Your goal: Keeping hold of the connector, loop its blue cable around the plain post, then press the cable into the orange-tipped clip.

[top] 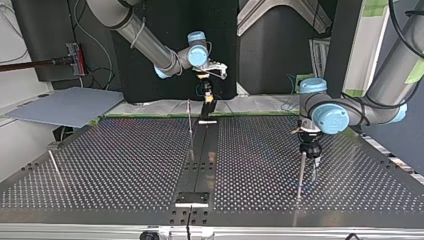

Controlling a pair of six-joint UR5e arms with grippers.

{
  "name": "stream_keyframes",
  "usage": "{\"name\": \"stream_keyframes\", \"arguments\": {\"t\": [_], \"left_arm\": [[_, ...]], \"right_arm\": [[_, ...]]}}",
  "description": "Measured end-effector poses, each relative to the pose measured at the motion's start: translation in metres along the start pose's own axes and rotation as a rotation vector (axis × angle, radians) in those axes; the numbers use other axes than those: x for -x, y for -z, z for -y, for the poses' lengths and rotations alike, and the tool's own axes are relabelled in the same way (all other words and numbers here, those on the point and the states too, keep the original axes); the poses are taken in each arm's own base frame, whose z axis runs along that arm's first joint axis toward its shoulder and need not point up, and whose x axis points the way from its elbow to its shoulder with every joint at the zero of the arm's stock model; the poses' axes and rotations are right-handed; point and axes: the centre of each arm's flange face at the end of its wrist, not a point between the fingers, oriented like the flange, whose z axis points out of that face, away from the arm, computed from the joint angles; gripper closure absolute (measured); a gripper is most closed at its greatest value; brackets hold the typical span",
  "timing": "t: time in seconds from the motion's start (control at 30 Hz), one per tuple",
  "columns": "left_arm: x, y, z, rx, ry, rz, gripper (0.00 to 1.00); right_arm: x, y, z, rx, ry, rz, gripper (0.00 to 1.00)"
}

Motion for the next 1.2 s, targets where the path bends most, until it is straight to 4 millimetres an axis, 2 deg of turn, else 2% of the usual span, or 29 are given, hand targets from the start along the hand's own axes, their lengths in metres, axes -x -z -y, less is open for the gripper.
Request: {"name": "stream_keyframes", "arguments": {"t": [0.33,0.53,0.77,0.97,1.1,1.2], "left_arm": [[-0.001,0.001,0.000,0.001,0.000,-0.004,0.00],[-0.001,0.001,0.000,0.000,-0.001,-0.005,0.00],[-0.001,0.001,0.000,0.000,-0.001,-0.004,0.00],[-0.001,0.001,0.000,0.001,-0.001,-0.005,0.00],[-0.001,0.001,0.000,0.001,-0.001,-0.006,0.00],[-0.001,0.001,0.000,0.002,-0.001,-0.007,0.00]], "right_arm": [[0.067,0.002,-0.010,0.045,-0.002,0.038,1.00],[0.118,0.013,-0.038,0.093,-0.031,0.091,1.00],[0.191,0.043,-0.085,0.164,-0.074,0.169,1.00],[0.240,0.073,-0.118,0.215,-0.052,0.233,1.00],[0.268,0.093,-0.122,0.219,-0.030,0.260,1.00],[0.278,0.105,-0.120,0.215,-0.024,0.264,1.00]]}}
